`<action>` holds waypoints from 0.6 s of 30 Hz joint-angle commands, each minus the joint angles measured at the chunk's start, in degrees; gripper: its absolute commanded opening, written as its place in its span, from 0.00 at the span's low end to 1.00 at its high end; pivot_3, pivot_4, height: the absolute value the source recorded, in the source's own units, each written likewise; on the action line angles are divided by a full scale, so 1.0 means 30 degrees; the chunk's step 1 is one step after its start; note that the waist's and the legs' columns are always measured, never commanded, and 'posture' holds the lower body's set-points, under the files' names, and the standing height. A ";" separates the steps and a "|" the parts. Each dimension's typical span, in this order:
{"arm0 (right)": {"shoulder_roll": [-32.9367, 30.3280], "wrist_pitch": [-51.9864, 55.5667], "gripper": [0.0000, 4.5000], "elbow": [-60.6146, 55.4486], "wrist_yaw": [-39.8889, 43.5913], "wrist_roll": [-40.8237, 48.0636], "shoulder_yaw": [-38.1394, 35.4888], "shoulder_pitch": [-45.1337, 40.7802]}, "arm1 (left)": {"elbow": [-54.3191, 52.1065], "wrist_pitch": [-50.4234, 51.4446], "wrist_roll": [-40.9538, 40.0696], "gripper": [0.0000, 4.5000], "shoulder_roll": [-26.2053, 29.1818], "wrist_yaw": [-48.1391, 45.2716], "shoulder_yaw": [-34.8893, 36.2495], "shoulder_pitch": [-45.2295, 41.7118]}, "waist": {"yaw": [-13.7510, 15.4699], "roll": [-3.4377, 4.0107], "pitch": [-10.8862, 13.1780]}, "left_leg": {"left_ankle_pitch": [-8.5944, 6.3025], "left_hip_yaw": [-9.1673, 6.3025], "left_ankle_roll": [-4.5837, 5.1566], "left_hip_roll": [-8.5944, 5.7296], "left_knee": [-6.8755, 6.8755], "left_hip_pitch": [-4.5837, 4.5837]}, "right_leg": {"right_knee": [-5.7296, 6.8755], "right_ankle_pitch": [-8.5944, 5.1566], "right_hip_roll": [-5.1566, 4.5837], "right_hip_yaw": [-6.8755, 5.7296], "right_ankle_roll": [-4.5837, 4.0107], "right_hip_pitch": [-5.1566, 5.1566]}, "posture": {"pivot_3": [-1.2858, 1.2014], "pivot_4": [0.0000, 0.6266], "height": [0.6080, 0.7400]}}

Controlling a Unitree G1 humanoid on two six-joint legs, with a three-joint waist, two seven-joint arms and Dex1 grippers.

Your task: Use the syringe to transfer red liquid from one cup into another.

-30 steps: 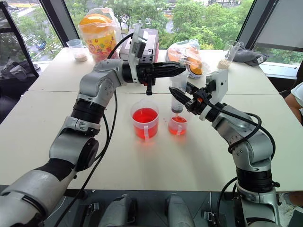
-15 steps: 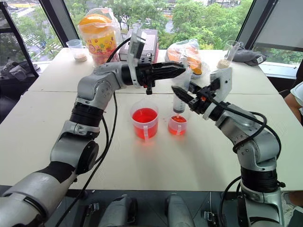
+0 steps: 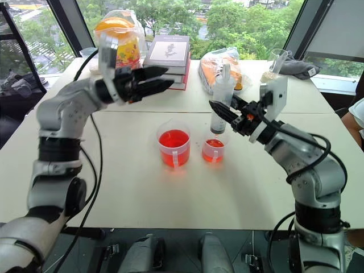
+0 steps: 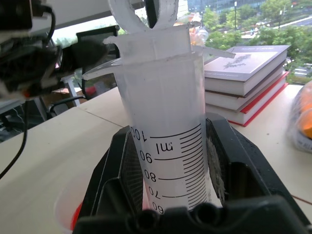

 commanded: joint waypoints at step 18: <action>-0.5870 1.0847 0.33 1.6777 0.4020 -0.5470 0.9308 -1.0537 | -0.6126 0.1199 -0.2867 0.73 0.1036 0.2742 0.0954 0.4022 | -0.0018 -0.0002 0.0000 | -0.0007 0.0046 0.0011 -0.0006 -0.0039 -0.0033 | -0.0028 -0.0003 -0.0007 0.0022 -0.0010 -0.0057 | 0.52 0.24 1.00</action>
